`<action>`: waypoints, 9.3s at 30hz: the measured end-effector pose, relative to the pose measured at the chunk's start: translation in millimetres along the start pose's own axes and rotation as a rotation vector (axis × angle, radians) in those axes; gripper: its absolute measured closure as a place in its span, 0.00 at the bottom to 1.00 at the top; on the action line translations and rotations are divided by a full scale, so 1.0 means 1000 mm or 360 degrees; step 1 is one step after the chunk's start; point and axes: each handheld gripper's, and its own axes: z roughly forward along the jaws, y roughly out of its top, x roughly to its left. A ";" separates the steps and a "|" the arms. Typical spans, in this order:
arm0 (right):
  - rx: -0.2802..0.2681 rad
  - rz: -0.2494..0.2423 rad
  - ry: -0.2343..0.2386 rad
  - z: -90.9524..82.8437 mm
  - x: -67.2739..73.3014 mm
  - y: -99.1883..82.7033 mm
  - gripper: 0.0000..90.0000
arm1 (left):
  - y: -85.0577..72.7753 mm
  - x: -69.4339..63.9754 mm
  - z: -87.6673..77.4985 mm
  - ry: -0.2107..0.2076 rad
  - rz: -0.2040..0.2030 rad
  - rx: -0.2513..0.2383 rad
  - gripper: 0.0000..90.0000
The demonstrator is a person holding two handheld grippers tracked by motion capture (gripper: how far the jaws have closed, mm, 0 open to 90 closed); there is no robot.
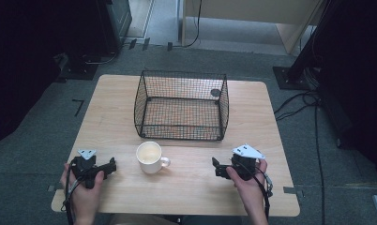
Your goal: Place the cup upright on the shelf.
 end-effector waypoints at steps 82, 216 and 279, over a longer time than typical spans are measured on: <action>0.0078 -0.0418 0.0704 0.064 0.149 0.010 0.90 | 0.001 -0.001 0.001 -0.0016 0.0020 0.0002 0.00; 0.0093 0.0093 0.0160 0.124 0.005 0.129 0.89 | 0.001 -0.001 0.001 -0.0028 0.0031 0.0000 0.00; -0.0070 -0.0020 0.0195 0.028 0.007 0.095 0.00 | 0.001 -0.002 0.001 -0.0031 0.0030 -0.0004 0.00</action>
